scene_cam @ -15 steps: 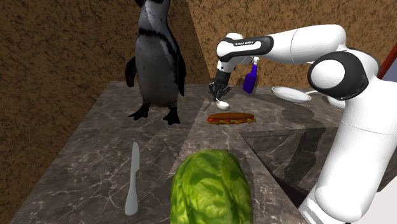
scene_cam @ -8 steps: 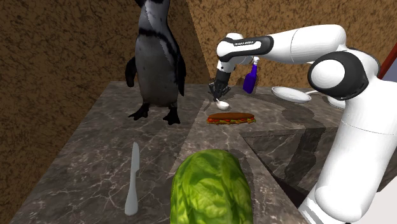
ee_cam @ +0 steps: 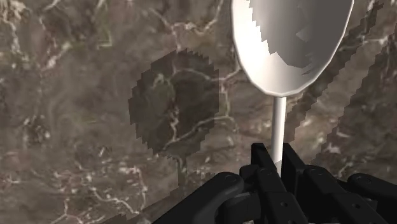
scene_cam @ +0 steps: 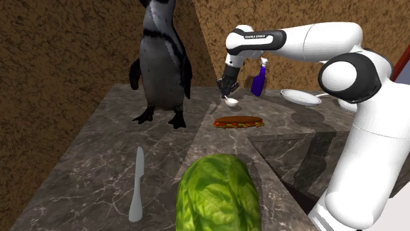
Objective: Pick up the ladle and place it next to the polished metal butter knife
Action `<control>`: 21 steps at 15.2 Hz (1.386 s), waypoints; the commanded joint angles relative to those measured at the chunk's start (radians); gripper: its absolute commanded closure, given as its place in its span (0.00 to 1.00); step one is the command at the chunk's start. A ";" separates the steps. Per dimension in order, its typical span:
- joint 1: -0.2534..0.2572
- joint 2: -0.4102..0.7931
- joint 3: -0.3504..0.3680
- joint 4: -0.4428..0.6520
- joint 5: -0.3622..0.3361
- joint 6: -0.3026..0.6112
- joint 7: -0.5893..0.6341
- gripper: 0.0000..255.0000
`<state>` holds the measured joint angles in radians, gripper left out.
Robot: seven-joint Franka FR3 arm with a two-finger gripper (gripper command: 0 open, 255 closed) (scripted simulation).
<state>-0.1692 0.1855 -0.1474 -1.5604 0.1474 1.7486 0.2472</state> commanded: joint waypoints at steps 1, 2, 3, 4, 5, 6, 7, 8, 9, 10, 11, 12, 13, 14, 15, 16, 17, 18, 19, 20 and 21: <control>-0.002 0.005 -0.001 0.034 0.000 -0.029 0.002 1.00; -0.002 0.006 -0.001 0.049 0.000 -0.043 0.003 1.00; -0.003 0.008 -0.001 0.065 0.000 -0.057 0.005 1.00; -0.003 0.009 -0.001 0.081 0.000 -0.071 0.006 1.00; -0.004 0.012 -0.002 0.097 0.000 -0.086 0.007 1.00; -0.005 0.014 -0.002 0.114 0.001 -0.100 0.009 1.00; -0.005 0.017 -0.002 0.132 0.001 -0.115 0.010 1.00; -0.006 0.020 -0.002 0.149 0.001 -0.129 0.011 1.00; -0.007 0.024 -0.002 0.168 0.002 -0.144 0.013 1.00; -0.008 0.028 -0.003 0.187 0.002 -0.159 0.014 1.00; -0.009 0.032 -0.003 0.206 0.003 -0.174 0.015 1.00; -0.010 0.036 -0.003 0.226 0.004 -0.190 0.017 1.00; -0.010 0.041 -0.003 0.243 0.004 -0.203 0.018 1.00; 0.004 0.008 0.004 0.199 -0.002 -0.188 0.036 1.00; 0.019 -0.023 0.011 0.157 -0.008 -0.174 0.055 1.00; 0.032 -0.052 0.019 0.118 -0.013 -0.162 0.074 1.00; 0.045 -0.080 0.028 0.081 -0.018 -0.150 0.094 1.00; 0.058 -0.106 0.037 0.047 -0.022 -0.140 0.114 1.00; 0.070 -0.131 0.047 0.015 -0.025 -0.130 0.135 1.00; 0.081 -0.156 0.057 -0.015 -0.028 -0.121 0.156 1.00; 0.093 -0.178 0.067 -0.044 -0.031 -0.113 0.177 1.00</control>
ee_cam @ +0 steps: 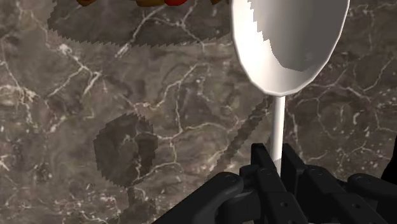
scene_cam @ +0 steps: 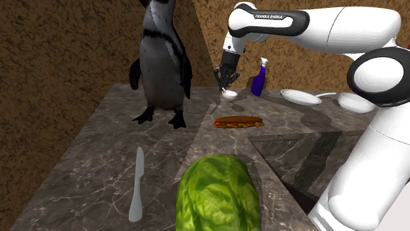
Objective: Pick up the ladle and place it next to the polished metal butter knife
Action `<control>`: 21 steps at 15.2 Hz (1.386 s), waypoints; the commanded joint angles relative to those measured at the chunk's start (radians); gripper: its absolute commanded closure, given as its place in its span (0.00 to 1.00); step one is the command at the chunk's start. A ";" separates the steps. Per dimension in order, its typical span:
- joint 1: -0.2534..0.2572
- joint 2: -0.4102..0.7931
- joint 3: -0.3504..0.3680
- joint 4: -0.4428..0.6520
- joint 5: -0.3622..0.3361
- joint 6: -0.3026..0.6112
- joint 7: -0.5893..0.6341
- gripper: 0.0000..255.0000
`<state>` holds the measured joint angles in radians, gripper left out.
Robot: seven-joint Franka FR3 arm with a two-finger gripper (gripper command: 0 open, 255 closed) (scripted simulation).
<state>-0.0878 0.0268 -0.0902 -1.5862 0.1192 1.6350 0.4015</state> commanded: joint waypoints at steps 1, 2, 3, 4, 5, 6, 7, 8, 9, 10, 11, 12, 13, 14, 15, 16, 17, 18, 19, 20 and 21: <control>0.022 -0.042 0.021 -0.045 -0.005 0.008 0.043 1.00; 0.033 -0.063 0.031 -0.070 -0.007 0.015 0.065 1.00; 0.044 -0.082 0.043 -0.094 -0.008 0.022 0.086 1.00; 0.054 -0.101 0.055 -0.116 -0.008 0.028 0.108 1.00; 0.064 -0.119 0.067 -0.137 -0.009 0.033 0.130 1.00; 0.074 -0.136 0.079 -0.157 -0.009 0.038 0.152 1.00; 0.084 -0.152 0.092 -0.175 -0.008 0.043 0.174 1.00; 0.094 -0.167 0.105 -0.192 -0.007 0.047 0.196 1.00; 0.104 -0.181 0.118 -0.207 -0.006 0.052 0.218 1.00; 0.114 -0.194 0.131 -0.222 -0.004 0.055 0.241 1.00; 0.123 -0.206 0.145 -0.235 -0.003 0.059 0.264 1.00; 0.133 -0.217 0.159 -0.247 -0.001 0.063 0.286 1.00; 0.142 -0.227 0.173 -0.258 0.002 0.066 0.309 1.00; 0.152 -0.236 0.187 -0.267 0.004 0.069 0.332 1.00; 0.162 -0.244 0.201 -0.276 0.007 0.072 0.355 1.00; 0.171 -0.251 0.216 -0.283 0.009 0.075 0.378 1.00; 0.181 -0.257 0.230 -0.289 0.012 0.078 0.402 1.00; 0.190 -0.262 0.245 -0.294 0.014 0.080 0.425 1.00; 0.200 -0.266 0.260 -0.298 0.017 0.083 0.449 1.00; 0.209 -0.269 0.276 -0.300 0.019 0.085 0.473 1.00; 0.218 -0.271 0.291 -0.302 0.021 0.088 0.497 1.00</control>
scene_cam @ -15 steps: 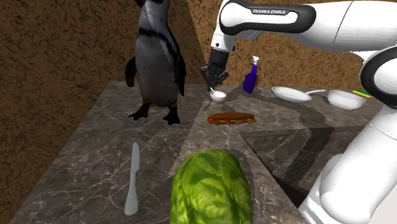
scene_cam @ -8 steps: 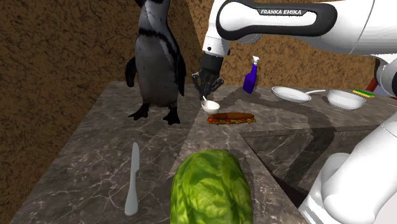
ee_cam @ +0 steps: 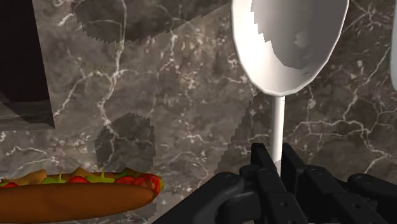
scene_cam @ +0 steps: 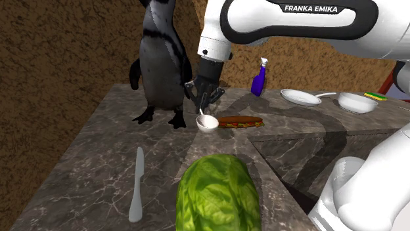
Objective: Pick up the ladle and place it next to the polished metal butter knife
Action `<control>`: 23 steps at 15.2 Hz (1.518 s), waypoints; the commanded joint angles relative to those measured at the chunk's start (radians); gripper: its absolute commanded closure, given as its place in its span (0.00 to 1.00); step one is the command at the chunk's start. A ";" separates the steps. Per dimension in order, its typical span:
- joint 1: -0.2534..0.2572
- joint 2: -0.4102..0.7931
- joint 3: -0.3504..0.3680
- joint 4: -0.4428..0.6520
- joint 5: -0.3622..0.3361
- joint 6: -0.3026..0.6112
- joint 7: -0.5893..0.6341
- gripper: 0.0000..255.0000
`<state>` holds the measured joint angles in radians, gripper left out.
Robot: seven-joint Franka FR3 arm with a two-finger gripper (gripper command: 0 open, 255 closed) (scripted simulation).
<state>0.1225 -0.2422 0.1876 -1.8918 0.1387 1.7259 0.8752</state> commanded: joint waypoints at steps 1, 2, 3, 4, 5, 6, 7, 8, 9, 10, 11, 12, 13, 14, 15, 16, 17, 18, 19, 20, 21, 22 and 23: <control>0.017 -0.003 0.029 0.003 0.004 -0.001 0.047 1.00; 0.027 -0.003 0.044 0.004 0.006 0.002 0.071 1.00; 0.036 -0.002 0.060 0.006 0.007 0.004 0.096 1.00; 0.045 0.000 0.076 0.009 0.009 0.006 0.121 1.00; 0.054 0.004 0.092 0.013 0.009 0.008 0.146 1.00; 0.063 0.008 0.109 0.018 0.010 0.011 0.171 1.00; 0.072 0.014 0.125 0.025 0.009 0.013 0.196 1.00; 0.081 0.021 0.141 0.032 0.008 0.014 0.222 1.00; 0.090 0.028 0.158 0.041 0.007 0.016 0.248 1.00; 0.099 0.038 0.175 0.051 0.004 0.018 0.274 1.00; 0.108 0.048 0.191 0.062 0.001 0.020 0.301 1.00; 0.117 0.059 0.208 0.074 -0.003 0.021 0.327 1.00; 0.127 0.072 0.225 0.088 -0.008 0.022 0.355 1.00; 0.136 0.086 0.242 0.103 -0.014 0.023 0.382 1.00; 0.145 0.101 0.259 0.119 -0.021 0.024 0.410 1.00; 0.155 0.118 0.276 0.136 -0.029 0.024 0.438 1.00; 0.165 0.136 0.293 0.154 -0.038 0.024 0.467 1.00; 0.176 0.155 0.309 0.174 -0.049 0.023 0.496 1.00; 0.186 0.176 0.326 0.196 -0.061 0.022 0.526 1.00; 0.198 0.199 0.343 0.218 -0.075 0.021 0.556 1.00; 0.211 0.222 0.358 0.243 -0.090 0.018 0.586 1.00; 0.225 0.248 0.374 0.269 -0.107 0.015 0.617 1.00; 0.240 0.275 0.389 0.296 -0.125 0.011 0.648 1.00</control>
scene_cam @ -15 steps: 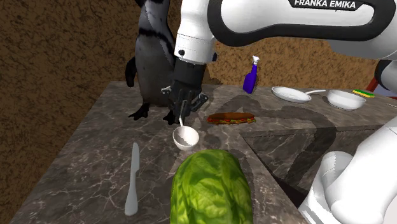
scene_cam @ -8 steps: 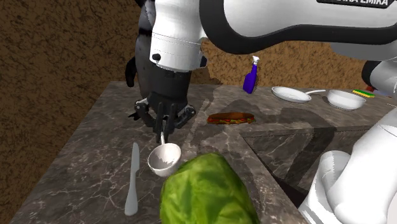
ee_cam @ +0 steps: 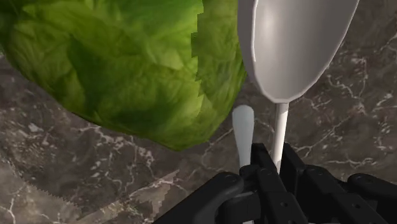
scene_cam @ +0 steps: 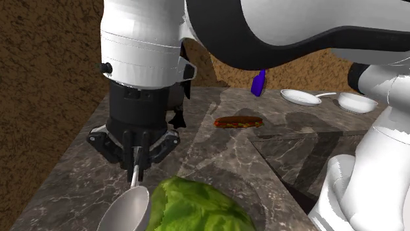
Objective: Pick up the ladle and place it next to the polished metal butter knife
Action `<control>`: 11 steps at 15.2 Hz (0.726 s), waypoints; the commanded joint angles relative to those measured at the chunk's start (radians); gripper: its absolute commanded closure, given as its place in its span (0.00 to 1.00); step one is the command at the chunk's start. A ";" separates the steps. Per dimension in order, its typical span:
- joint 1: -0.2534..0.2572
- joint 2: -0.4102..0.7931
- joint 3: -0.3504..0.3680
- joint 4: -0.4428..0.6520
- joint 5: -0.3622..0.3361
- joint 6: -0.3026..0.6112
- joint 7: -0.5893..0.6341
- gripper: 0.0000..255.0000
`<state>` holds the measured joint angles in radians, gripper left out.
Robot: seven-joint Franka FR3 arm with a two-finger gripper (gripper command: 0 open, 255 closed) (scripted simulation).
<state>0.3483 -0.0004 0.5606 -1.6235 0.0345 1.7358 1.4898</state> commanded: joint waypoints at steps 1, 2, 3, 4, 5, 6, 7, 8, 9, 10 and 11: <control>0.030 0.061 0.030 0.057 -0.041 -0.004 0.064 1.00; 0.049 0.091 0.043 0.089 -0.062 -0.010 0.095 1.00; 0.069 0.123 0.055 0.122 -0.085 -0.018 0.126 1.00; 0.091 0.156 0.065 0.158 -0.108 -0.027 0.157 1.00; 0.115 0.190 0.074 0.196 -0.133 -0.037 0.187 1.00; 0.142 0.226 0.081 0.237 -0.159 -0.050 0.216 1.00; 0.163 0.253 0.085 0.268 -0.178 -0.060 0.237 1.00; 0.161 0.248 0.083 0.249 -0.174 -0.044 0.235 1.00; 0.158 0.243 0.083 0.230 -0.171 -0.028 0.234 1.00; 0.155 0.239 0.082 0.211 -0.169 -0.013 0.233 1.00; 0.152 0.236 0.082 0.193 -0.167 0.002 0.232 1.00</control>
<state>0.5010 0.2369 0.6423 -1.4123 -0.1328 1.7204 1.7203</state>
